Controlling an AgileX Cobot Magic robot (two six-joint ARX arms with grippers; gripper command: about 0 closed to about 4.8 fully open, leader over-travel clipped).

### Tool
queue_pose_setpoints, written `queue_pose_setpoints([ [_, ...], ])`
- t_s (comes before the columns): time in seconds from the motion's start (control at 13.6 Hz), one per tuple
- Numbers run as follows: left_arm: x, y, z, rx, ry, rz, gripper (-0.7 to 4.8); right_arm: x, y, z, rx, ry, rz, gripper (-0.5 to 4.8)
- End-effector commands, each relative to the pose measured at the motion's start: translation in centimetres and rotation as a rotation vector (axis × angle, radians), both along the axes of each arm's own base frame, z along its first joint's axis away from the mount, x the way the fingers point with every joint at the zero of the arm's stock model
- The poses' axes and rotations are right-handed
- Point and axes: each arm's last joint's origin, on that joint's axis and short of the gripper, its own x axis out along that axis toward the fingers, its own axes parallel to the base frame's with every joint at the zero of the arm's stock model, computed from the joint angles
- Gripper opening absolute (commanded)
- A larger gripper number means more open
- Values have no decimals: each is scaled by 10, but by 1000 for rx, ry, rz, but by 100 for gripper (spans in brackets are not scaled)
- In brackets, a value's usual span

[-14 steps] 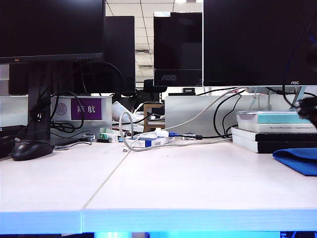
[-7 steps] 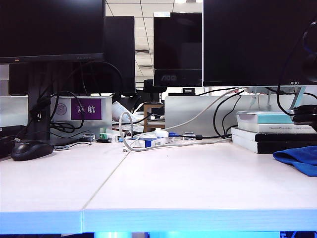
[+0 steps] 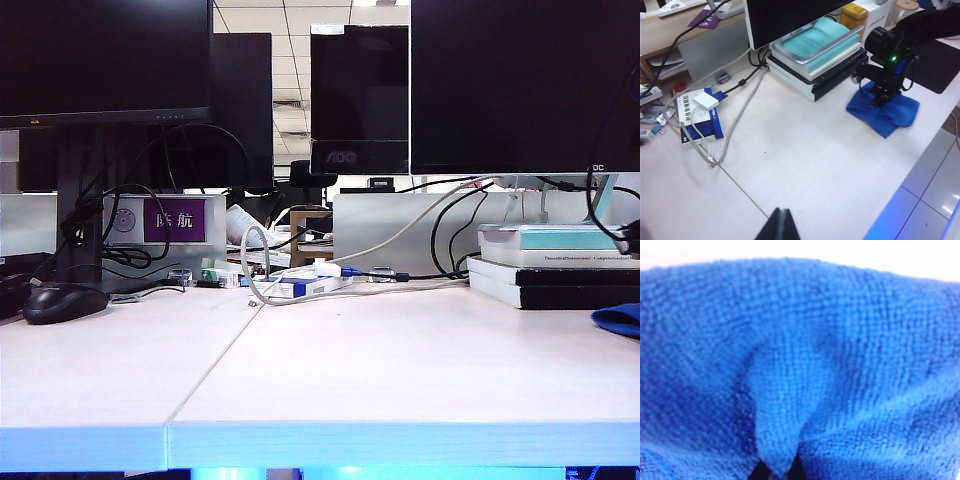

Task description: Wipe the table from right to left using the rag.

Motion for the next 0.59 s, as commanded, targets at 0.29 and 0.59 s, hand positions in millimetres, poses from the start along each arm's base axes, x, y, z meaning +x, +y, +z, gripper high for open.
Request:
queue_pose_setpoints([
  [0.29, -1, 0, 2, -7, -17, -6, -5, -10, 7, -13, 88, 123, -50, -1],
  [0.59, -1, 0, 2, -7, -17, -6, -5, -5, 37, -13, 121, 107, -11, -1],
])
